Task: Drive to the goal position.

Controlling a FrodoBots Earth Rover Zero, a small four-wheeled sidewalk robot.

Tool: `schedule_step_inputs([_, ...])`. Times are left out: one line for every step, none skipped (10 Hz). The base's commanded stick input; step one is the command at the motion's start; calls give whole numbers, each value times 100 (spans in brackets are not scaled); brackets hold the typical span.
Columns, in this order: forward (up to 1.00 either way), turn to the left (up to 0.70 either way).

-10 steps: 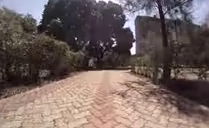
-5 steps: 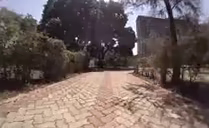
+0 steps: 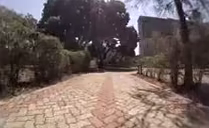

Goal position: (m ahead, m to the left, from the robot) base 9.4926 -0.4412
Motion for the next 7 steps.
schedule_step_inputs([100, -29])
schedule_step_inputs([100, 0])
schedule_step_inputs([100, 0])
schedule_step_inputs([100, 0])
schedule_step_inputs([100, 0])
schedule_step_inputs([100, 0])
schedule_step_inputs([100, 0])
